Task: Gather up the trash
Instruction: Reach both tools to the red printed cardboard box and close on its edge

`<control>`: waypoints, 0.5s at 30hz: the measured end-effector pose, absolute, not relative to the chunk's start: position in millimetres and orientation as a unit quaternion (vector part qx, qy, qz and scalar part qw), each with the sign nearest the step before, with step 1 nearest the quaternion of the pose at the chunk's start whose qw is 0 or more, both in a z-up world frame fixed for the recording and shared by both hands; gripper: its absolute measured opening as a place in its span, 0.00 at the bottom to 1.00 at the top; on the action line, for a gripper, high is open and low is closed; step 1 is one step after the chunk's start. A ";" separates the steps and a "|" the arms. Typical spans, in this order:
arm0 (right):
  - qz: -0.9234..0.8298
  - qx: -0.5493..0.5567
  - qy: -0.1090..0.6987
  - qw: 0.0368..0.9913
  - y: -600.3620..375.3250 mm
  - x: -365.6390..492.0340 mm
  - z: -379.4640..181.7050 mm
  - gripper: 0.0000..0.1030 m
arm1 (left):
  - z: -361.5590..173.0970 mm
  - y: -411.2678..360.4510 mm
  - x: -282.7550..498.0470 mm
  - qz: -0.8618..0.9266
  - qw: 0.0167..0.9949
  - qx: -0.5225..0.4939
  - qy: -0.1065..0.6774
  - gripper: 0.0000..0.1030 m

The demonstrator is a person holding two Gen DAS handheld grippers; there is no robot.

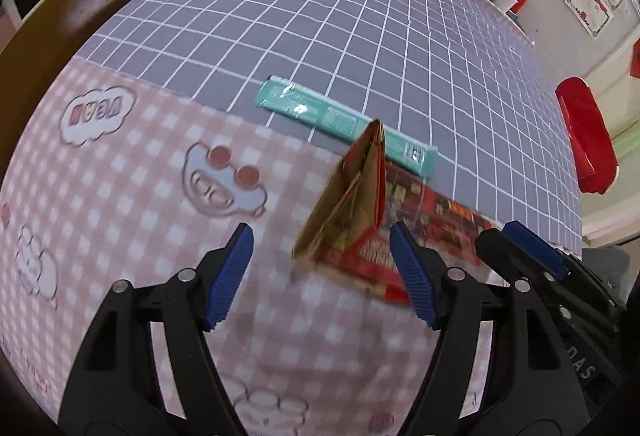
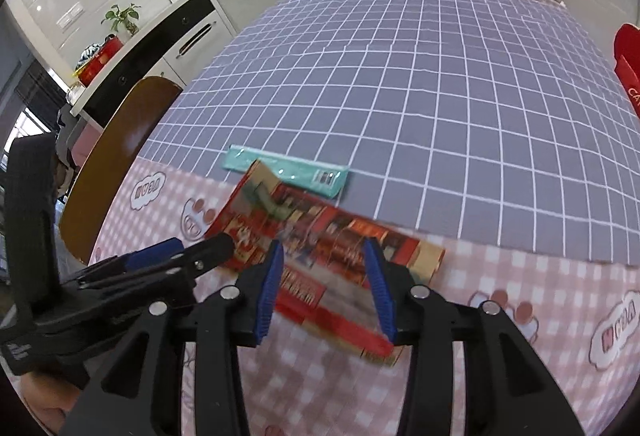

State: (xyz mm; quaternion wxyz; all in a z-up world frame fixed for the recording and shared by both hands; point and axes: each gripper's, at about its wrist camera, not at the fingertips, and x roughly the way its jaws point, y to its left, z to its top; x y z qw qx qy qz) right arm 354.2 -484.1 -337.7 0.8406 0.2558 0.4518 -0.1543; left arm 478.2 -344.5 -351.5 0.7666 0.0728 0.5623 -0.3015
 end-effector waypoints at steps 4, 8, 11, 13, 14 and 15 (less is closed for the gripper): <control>-0.145 0.247 0.452 0.845 -489.2 365.6 -339.7 0.42 | -361.0 -355.1 482.9 -0.305 0.769 0.090 0.554 0.56; -0.131 0.241 0.452 0.849 -495.1 379.1 -344.1 0.43 | -365.9 -356.8 483.6 -0.319 0.766 0.095 0.550 0.28; -0.124 0.234 0.449 0.853 -498.2 390.0 -345.3 0.44 | -362.0 -354.3 484.8 -0.320 0.770 0.090 0.545 0.09; -0.119 0.226 0.448 0.857 -498.2 398.6 -344.3 0.44 | -356.5 -340.8 491.7 -0.299 0.778 0.064 0.549 0.07; -0.113 0.226 0.446 0.859 -498.3 403.0 -343.0 0.44 | -354.4 -331.9 494.6 -0.291 0.780 0.054 0.551 0.07; -0.108 0.224 0.444 0.861 -497.7 407.8 -342.0 0.44 | -349.7 -318.6 498.0 -0.274 0.788 0.048 0.549 0.06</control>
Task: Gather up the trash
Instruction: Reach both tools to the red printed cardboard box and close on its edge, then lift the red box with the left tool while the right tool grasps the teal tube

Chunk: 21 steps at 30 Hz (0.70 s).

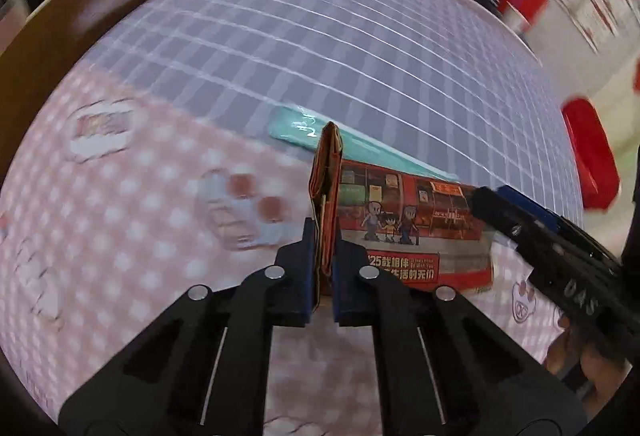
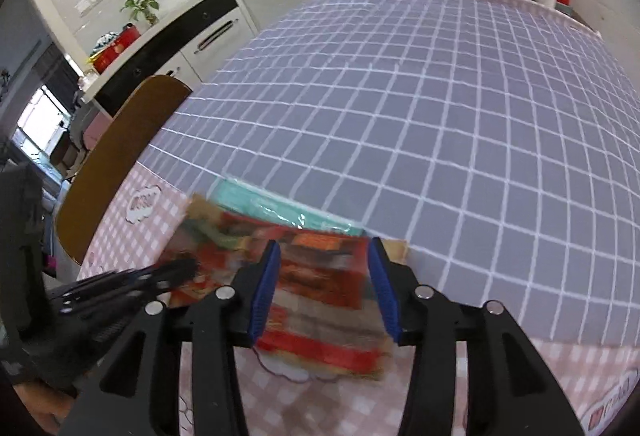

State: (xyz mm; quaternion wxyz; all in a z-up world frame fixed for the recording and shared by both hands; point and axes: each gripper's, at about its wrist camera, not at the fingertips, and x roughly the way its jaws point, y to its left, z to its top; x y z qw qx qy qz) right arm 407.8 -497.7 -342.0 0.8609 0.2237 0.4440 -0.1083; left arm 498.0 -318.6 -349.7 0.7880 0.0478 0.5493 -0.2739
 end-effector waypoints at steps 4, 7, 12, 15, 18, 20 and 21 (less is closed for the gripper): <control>-0.090 0.197 0.445 0.869 -489.9 430.0 -343.1 0.46 | -332.3 -253.5 514.9 -0.190 0.818 0.003 0.544 0.06; -0.073 0.169 0.455 0.871 -481.8 449.6 -351.9 0.46 | -320.7 -207.9 525.3 -0.116 0.838 -0.032 0.532 0.06; -0.045 0.104 0.487 0.866 -466.8 485.9 -374.4 0.48 | -311.6 -177.1 526.4 -0.049 0.855 -0.041 0.515 0.06; -0.034 0.077 0.488 0.869 -462.7 495.2 -383.1 0.54 | -314.6 -170.4 521.0 -0.037 0.853 -0.052 0.518 0.06; -0.021 0.042 0.494 0.868 -453.0 501.8 -385.9 0.57 | -314.9 -165.7 515.1 -0.035 0.851 -0.061 0.521 0.06; -0.014 0.025 0.495 0.868 -448.2 500.5 -389.3 0.57 | -314.8 -162.9 512.7 -0.035 0.850 -0.063 0.522 0.06; -0.013 0.015 0.495 0.869 -446.8 497.3 -390.9 0.56 | -315.6 -161.8 512.5 -0.036 0.849 -0.066 0.523 0.06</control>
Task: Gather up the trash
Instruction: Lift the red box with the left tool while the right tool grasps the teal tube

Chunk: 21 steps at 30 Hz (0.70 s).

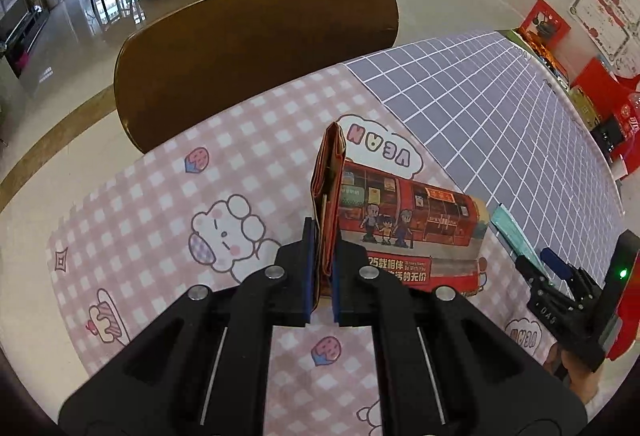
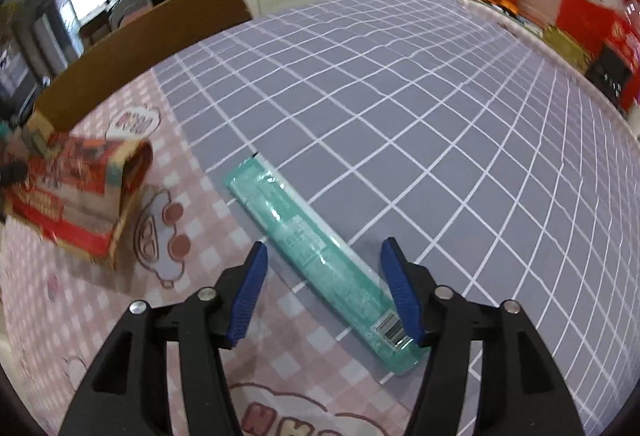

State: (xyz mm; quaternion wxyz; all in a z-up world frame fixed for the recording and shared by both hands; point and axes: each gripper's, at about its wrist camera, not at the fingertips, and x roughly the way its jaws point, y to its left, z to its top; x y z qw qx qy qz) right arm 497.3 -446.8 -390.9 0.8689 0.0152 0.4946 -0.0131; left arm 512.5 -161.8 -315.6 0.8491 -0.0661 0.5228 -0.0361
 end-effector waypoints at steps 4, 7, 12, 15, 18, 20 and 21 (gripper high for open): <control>-0.023 -0.005 0.499 0.866 -444.6 496.4 -391.5 0.30 | -315.0 -157.9 513.1 -0.038 0.848 -0.070 0.524 0.06; -0.017 -0.021 0.505 0.863 -434.7 494.7 -389.2 0.18 | -312.7 -153.9 510.4 -0.038 0.848 -0.075 0.523 0.06; 0.001 -0.019 0.516 0.856 -407.6 482.0 -381.2 0.00 | -305.9 -145.6 503.7 -0.041 0.850 -0.079 0.519 0.06; 0.016 0.003 0.535 0.845 -388.1 472.9 -382.0 0.00 | -301.6 -135.9 497.6 -0.041 0.851 -0.082 0.517 0.06; 0.023 0.012 0.534 0.845 -369.0 462.0 -376.1 0.00 | -296.7 -120.7 488.3 -0.037 0.852 -0.087 0.515 0.06; 0.021 0.033 0.519 0.854 -368.0 457.3 -365.4 0.01 | -294.3 -109.3 482.3 -0.030 0.852 -0.087 0.515 0.06; 0.011 0.033 0.515 0.857 -368.4 457.3 -363.0 0.05 | -294.6 -106.5 480.9 -0.027 0.853 -0.087 0.514 0.06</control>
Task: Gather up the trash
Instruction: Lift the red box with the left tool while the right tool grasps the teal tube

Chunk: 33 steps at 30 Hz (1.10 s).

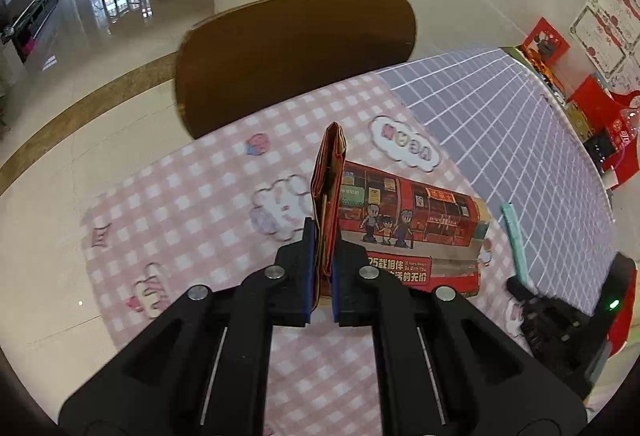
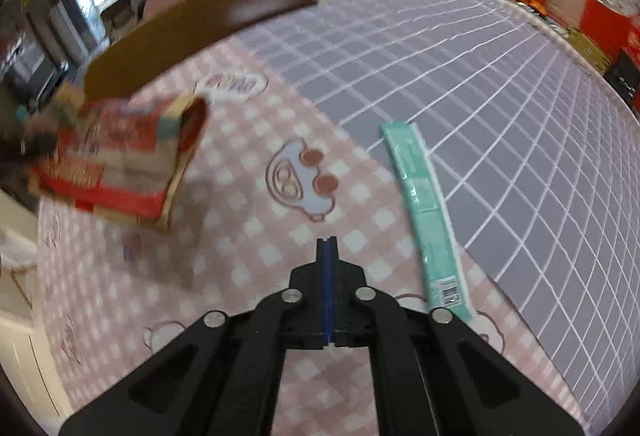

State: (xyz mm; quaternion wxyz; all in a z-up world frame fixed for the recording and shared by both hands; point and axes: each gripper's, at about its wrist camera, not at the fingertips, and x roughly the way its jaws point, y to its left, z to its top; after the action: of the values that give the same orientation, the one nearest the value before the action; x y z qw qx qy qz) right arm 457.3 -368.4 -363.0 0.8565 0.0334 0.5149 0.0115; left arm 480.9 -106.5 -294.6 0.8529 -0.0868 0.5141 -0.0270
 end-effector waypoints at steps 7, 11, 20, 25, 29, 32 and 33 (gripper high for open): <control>-0.046 0.032 0.498 0.865 -397.7 460.3 -364.1 0.38 | -296.3 -125.3 478.6 -0.010 0.879 -0.058 0.474 0.06; -0.052 0.037 0.508 0.859 -415.3 464.5 -375.8 0.38 | -305.1 -139.8 483.3 0.000 0.881 -0.046 0.470 0.06; -0.033 0.033 0.513 0.857 -426.3 477.0 -388.5 0.30 | -319.0 -158.1 494.4 0.014 0.879 -0.017 0.476 0.06; -0.031 0.021 0.518 0.855 -424.8 479.0 -388.3 0.25 | -315.2 -158.7 492.9 0.013 0.879 -0.016 0.476 0.06; -0.029 0.038 0.529 0.847 -425.6 476.4 -387.2 0.22 | -307.5 -153.2 486.9 0.008 0.879 -0.020 0.477 0.06; -0.020 0.061 0.537 0.841 -421.5 467.5 -384.4 0.22 | -300.8 -145.9 480.0 0.006 0.879 -0.025 0.476 0.06; -0.015 0.066 0.538 0.840 -416.4 462.7 -381.6 0.22 | -297.7 -141.0 476.4 0.005 0.879 -0.026 0.476 0.06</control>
State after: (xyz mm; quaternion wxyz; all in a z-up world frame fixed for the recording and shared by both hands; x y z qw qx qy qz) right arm 462.7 -416.4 -381.6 0.8402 0.0660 0.5380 -0.0153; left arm 476.4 -141.0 -297.7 0.8790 -0.0261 0.4760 0.0053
